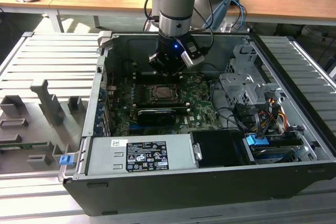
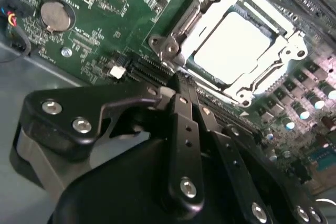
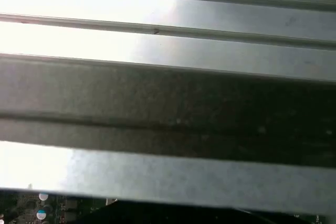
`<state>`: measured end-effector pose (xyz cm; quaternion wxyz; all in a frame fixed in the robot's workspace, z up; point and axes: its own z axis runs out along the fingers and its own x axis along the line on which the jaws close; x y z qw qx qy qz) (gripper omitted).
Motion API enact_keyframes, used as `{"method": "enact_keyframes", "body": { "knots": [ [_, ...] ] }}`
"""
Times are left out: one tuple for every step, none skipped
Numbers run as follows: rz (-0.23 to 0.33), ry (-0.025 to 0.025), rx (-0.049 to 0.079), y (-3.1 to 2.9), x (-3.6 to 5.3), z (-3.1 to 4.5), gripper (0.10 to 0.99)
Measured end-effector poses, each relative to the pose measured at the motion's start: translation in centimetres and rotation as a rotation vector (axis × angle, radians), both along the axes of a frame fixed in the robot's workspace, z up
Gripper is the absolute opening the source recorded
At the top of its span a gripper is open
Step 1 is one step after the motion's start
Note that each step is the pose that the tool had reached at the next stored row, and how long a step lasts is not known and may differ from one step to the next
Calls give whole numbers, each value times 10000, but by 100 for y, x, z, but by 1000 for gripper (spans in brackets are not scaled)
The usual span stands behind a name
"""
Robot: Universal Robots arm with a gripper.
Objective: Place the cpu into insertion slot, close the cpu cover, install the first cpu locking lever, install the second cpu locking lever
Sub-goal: 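Install the first cpu locking lever, then install the second cpu locking lever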
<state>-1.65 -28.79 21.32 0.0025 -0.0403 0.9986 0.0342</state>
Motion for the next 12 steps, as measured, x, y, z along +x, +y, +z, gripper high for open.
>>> {"method": "enact_keyframes", "body": {
  "knots": [
    [0,1,0,-3,0,0,106],
    [0,0,0,-11,0,0,106],
    [0,0,0,-17,0,0,106],
    [0,0,0,-21,0,0,106],
    [0,0,0,-26,0,0,106],
    [0,0,0,-31,0,0,106],
    [0,0,-1,-34,0,0,106],
    [0,0,0,-38,0,0,106],
    [1,0,0,-43,0,0,106],
    [0,0,0,-55,0,0,106],
    [0,1,0,-76,0,0,106],
    [0,0,0,-87,0,0,106]
  ]
}}
